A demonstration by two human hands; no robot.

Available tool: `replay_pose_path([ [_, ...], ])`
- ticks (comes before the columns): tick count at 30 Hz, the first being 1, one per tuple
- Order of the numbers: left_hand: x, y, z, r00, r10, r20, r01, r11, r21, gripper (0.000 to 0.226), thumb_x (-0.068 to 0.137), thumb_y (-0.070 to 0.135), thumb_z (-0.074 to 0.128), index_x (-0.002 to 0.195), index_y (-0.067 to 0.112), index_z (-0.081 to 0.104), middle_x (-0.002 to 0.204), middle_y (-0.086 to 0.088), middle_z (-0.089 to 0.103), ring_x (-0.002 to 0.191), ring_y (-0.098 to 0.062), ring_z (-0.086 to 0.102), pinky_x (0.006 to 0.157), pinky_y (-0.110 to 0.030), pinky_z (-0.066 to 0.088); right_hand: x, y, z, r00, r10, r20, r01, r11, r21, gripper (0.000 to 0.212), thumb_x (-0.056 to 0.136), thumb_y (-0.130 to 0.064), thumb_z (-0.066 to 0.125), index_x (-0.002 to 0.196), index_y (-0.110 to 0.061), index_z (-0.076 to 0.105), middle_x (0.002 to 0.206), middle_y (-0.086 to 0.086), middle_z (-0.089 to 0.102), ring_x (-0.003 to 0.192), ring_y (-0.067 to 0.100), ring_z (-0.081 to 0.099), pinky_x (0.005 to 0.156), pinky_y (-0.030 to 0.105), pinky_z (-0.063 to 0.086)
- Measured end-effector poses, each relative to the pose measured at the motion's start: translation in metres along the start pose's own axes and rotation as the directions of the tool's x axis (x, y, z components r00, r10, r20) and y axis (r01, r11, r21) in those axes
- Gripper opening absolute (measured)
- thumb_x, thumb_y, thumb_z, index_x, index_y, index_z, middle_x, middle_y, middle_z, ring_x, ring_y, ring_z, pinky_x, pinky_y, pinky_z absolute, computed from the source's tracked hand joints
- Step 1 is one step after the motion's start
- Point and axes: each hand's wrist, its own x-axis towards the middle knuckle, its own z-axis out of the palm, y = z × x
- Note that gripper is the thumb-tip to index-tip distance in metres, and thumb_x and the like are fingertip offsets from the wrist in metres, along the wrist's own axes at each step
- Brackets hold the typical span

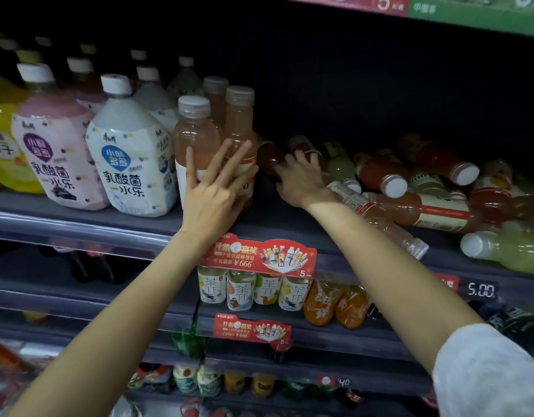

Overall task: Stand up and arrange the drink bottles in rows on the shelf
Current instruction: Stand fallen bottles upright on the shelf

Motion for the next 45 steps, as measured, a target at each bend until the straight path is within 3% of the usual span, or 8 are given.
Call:
replay_pose_path([
  [7,0.001,0.0,-0.001,0.999,0.004,-0.037,-0.005,1.0,-0.016,0.047,0.083,0.027,0.069,0.129,0.023,0.059,0.155,0.001,0.032,0.144,-0.022,0.025,0.114,-0.053,-0.013,-0.05,0.0,-0.016,0.98,-0.114,-0.161,0.159,0.939,0.305,0.036,0.095,-0.025,0.041,0.13,-0.017,0.049,0.13,0.008,0.044,0.113,0.033,0.039,0.082,0.035,0.029],
  [11,0.001,0.001,-0.001,1.0,0.018,-0.008,-0.019,0.999,-0.039,0.045,0.082,0.024,0.065,0.127,0.021,0.06,0.155,-0.002,0.032,0.143,-0.025,0.025,0.113,-0.054,-0.016,-0.059,0.017,-0.024,0.93,-0.278,-0.239,0.367,0.687,0.628,0.044,0.082,0.004,0.038,0.114,-0.007,0.065,0.117,0.012,0.057,0.108,0.027,0.052,0.09,0.029,0.039],
  [17,-0.004,-0.005,-0.019,0.988,-0.08,-0.131,0.041,0.96,-0.276,0.038,0.077,0.007,0.068,0.115,0.013,0.065,0.144,-0.011,0.046,0.134,-0.027,0.036,0.117,-0.048,0.011,-0.044,0.03,-0.034,0.845,-0.512,-0.154,0.519,0.855,0.009,0.078,0.078,0.007,0.054,0.145,-0.029,0.034,0.156,0.006,0.02,0.143,0.029,0.017,0.114,0.043,0.015],
  [26,-0.007,-0.002,-0.037,0.74,-0.645,0.193,0.562,0.433,-0.705,0.093,0.077,0.014,0.072,0.15,0.011,0.015,0.154,-0.009,0.024,0.141,-0.014,0.025,0.104,-0.004,0.02,-0.044,0.032,-0.02,0.788,-0.578,-0.211,0.59,0.807,-0.007,0.063,0.08,-0.014,0.069,0.138,-0.023,0.045,0.143,0.005,0.046,0.133,0.026,0.041,0.109,0.047,0.026],
  [31,-0.009,-0.011,-0.025,0.714,-0.626,0.314,0.598,0.311,-0.739,0.098,0.079,0.02,0.076,0.151,0.025,0.01,0.131,0.047,0.014,0.128,0.003,0.033,0.101,-0.012,0.03,-0.064,0.036,-0.062,0.897,-0.296,-0.328,0.436,0.711,0.552,0.077,0.078,-0.038,0.074,0.141,-0.022,0.034,0.138,0.001,0.048,0.123,0.019,0.047,0.101,0.037,0.038],
  [35,-0.012,-0.01,-0.024,0.716,-0.62,0.322,0.591,0.291,-0.752,0.095,0.083,0.027,0.074,0.152,0.028,0.009,0.138,0.035,0.016,0.135,-0.003,0.03,0.108,-0.023,0.031,-0.069,0.026,-0.074,0.978,-0.067,-0.197,0.206,0.449,0.869,0.079,0.074,-0.038,0.077,0.135,-0.024,0.029,0.131,0.0,0.052,0.113,0.006,0.05,0.089,0.019,0.04],
  [38,-0.014,-0.011,-0.021,0.722,-0.603,0.338,0.585,0.273,-0.764,0.094,0.085,0.028,0.072,0.152,0.031,0.007,0.144,0.025,0.02,0.14,-0.009,0.031,0.114,-0.035,0.032,-0.067,0.006,-0.067,0.989,0.076,-0.125,0.099,0.276,0.956,0.073,0.069,-0.047,0.078,0.123,-0.027,0.033,0.124,0.004,0.057,0.108,0.013,0.058,0.089,0.032,0.051],
  [45,-0.02,-0.005,-0.026,0.74,-0.56,0.373,0.547,0.178,-0.818,0.096,0.083,0.053,0.065,0.149,0.037,-0.003,0.153,0.019,0.006,0.147,-0.008,0.012,0.12,-0.044,0.018,-0.085,-0.031,-0.04,0.969,0.226,-0.102,0.035,0.284,0.958,0.079,0.073,-0.036,0.079,0.135,-0.023,0.031,0.126,-0.002,0.055,0.098,0.01,0.061,0.084,0.036,0.054],
])
